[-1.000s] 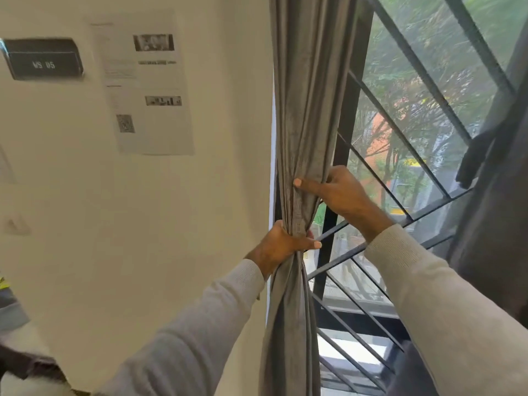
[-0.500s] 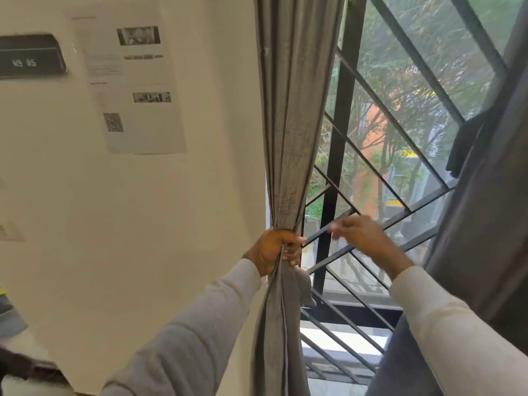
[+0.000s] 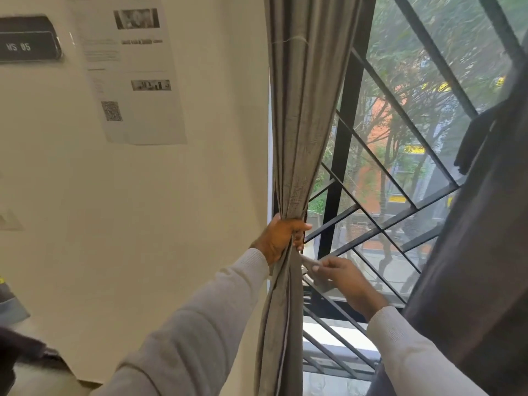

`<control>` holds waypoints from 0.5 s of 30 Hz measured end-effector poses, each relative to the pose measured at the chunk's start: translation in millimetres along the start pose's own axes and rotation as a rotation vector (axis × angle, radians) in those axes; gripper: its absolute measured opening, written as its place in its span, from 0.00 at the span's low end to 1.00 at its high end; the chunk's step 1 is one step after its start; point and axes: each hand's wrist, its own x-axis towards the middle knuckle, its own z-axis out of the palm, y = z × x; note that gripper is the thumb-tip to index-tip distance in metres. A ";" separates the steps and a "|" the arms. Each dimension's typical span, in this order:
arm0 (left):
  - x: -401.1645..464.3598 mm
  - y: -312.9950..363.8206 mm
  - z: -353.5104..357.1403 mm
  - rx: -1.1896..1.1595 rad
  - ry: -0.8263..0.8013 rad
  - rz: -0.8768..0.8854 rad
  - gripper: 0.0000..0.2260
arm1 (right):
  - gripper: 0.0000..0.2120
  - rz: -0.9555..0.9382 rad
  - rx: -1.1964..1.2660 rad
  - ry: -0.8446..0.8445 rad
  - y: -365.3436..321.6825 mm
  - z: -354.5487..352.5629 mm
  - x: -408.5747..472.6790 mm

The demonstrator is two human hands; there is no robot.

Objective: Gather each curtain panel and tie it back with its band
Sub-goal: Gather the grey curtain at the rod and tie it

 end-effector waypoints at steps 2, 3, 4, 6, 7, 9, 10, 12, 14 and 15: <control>4.4 -2.7 0.1 0.106 0.104 0.031 0.06 | 0.10 -0.002 0.206 0.051 0.1 1.9 -8.2; 7.5 -4.2 1.7 0.152 0.144 0.050 0.06 | 0.15 -0.030 0.255 0.078 -0.3 5.1 -11.9; 10.0 -5.1 4.5 0.193 0.166 0.066 0.07 | 0.16 -0.072 0.268 0.101 -2.5 10.0 -15.6; 14.8 -5.2 11.2 0.264 0.184 0.106 0.08 | 0.11 -0.185 0.170 0.140 -3.9 23.7 -17.2; 18.9 -6.4 14.0 0.316 0.202 0.122 0.09 | 0.09 -0.242 0.089 0.170 -3.1 31.1 -15.9; 22.9 -4.1 19.4 0.388 0.194 0.123 0.12 | 0.05 -0.298 0.010 0.256 -4.1 45.8 -13.8; 26.3 -4.4 20.6 0.402 0.177 0.092 0.18 | 0.00 -0.305 0.023 0.285 -6.0 50.7 -13.8; 27.8 0.4 23.5 0.436 0.152 0.022 0.27 | 0.11 -0.295 0.042 0.326 -7.9 55.8 -13.2; 27.9 5.2 19.4 0.498 0.129 0.009 0.29 | 0.17 -0.280 0.088 0.303 -5.7 57.0 -11.2; 28.0 8.9 15.3 0.521 0.103 0.009 0.29 | 0.19 -0.272 0.105 0.289 -3.5 56.7 -9.4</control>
